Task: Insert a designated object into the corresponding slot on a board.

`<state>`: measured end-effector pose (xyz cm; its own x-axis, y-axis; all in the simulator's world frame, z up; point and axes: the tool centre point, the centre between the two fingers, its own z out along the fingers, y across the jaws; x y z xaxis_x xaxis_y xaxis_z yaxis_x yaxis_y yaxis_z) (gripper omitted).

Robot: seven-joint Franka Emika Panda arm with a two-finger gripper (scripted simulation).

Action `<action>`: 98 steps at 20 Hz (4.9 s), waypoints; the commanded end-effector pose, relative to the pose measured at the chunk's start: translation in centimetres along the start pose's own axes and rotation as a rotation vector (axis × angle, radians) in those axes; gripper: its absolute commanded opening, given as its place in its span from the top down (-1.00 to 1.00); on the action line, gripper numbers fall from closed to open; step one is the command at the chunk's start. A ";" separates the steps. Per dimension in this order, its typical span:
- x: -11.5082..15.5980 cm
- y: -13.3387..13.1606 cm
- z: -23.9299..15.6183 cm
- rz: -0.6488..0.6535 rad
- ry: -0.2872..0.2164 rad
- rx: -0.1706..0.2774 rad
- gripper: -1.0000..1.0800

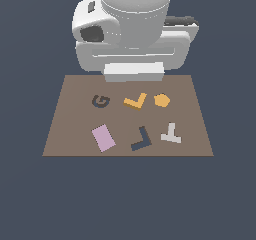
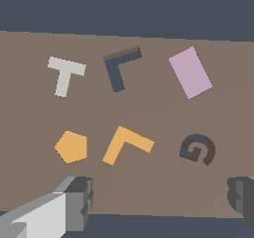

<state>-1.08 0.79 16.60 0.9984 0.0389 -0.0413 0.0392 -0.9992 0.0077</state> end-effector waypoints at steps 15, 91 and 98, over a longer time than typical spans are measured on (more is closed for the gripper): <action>-0.7 -0.4 3.5 0.135 0.012 0.005 -0.92; 6.9 -2.0 12.4 -0.048 0.042 0.007 1.00; 9.4 -3.1 12.2 -0.207 0.042 0.004 1.00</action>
<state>7.18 3.89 3.97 0.9772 0.2125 0.0004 0.2125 -0.9772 -0.0009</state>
